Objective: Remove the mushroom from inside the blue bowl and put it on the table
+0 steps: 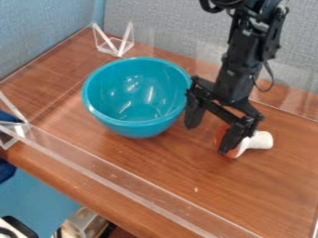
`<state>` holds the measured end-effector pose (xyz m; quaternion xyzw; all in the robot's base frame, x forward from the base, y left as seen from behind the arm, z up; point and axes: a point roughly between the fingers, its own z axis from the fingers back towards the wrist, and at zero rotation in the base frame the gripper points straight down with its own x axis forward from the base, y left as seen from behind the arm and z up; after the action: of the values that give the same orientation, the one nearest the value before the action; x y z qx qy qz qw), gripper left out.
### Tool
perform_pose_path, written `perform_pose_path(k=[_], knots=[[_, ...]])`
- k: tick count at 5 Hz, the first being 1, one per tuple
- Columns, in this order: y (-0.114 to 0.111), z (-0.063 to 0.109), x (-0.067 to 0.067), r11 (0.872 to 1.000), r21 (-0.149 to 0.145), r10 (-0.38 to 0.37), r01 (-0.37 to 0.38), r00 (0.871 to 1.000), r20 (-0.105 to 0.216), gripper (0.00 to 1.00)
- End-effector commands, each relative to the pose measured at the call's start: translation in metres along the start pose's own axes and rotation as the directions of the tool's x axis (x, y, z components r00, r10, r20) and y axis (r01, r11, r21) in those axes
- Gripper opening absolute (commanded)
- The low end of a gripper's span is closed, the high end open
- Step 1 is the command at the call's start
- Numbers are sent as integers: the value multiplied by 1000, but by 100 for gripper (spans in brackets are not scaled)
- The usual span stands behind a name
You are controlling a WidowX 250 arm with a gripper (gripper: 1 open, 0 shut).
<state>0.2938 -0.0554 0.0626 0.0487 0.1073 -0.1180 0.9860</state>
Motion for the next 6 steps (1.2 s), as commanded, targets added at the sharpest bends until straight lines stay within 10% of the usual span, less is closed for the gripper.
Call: perform_pose_path(k=[1, 6], knots=[[9, 24, -5, 1000, 3, 29, -29, 996, 82, 100], [27, 45, -28, 996, 30, 78, -83, 986, 146, 100]])
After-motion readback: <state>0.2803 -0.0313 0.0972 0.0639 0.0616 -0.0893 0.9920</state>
